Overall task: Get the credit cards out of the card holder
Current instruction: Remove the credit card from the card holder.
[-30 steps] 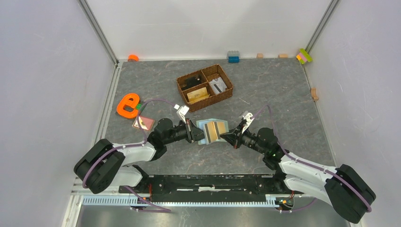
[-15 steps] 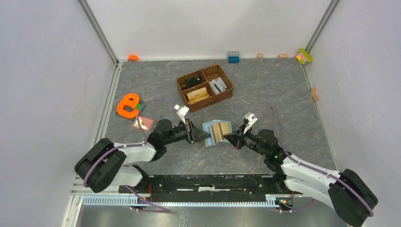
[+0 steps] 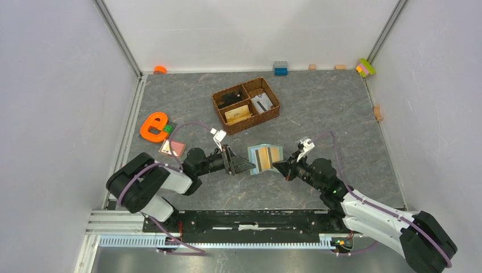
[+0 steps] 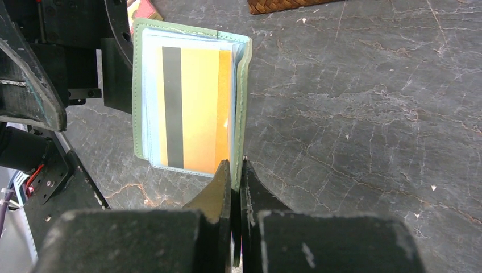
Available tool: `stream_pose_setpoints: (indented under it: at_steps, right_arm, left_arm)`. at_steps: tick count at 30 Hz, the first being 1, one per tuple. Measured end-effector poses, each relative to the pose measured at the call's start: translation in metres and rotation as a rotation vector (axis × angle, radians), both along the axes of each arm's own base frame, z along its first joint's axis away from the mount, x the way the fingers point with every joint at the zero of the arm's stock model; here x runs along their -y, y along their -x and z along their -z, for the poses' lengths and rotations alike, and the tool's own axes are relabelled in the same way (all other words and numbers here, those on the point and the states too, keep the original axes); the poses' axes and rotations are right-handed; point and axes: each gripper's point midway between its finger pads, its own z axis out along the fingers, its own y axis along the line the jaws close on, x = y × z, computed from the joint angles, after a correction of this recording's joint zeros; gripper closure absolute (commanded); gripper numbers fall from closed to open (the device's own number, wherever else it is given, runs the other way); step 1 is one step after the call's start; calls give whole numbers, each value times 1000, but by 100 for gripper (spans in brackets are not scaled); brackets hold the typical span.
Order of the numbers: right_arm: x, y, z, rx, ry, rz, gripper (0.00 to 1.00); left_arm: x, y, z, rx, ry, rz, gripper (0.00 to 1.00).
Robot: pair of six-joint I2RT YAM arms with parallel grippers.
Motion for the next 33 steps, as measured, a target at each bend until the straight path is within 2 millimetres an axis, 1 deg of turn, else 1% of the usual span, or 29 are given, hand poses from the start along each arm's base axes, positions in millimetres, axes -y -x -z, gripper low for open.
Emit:
stream_pose_setpoints:
  at_steps: [2,6,8,10,13,19,22,29,31,33]
  right_arm:
    - [1,0,0,-1,1,5,100]
    - [2,-1,1,-4,5,9,100]
    - [2,-1,1,-4,6,11,100]
    - [2,-1,2,-4,6,11,100]
    - [1,0,2,-7,6,6,100]
    - [-3,4,1,-12,-10,-28,100]
    - [-6,7,-1,-9,-25,-48,100]
    - [-10,15,-4,-6,-53,-94,100]
    - [-11,17,-5,-1,-61,-106,100]
    - [-12,18,-7,5,-71,-116,100]
  left_arm:
    - [1,-1,1,-16,17,8,15]
    - [-1,-4,1,-44,50,9,14]
    - [-1,-3,0,-49,62,16,16]
    - [-1,-3,-2,-51,72,19,20]
    - [-1,-3,-3,-50,76,23,21]
    - [1,-4,6,-77,55,27,24]
    - [3,-6,7,-86,47,29,28]
    - [5,-9,17,-131,10,26,48]
    - [6,-10,18,-140,3,26,57]
    - [6,-10,18,-141,2,26,70]
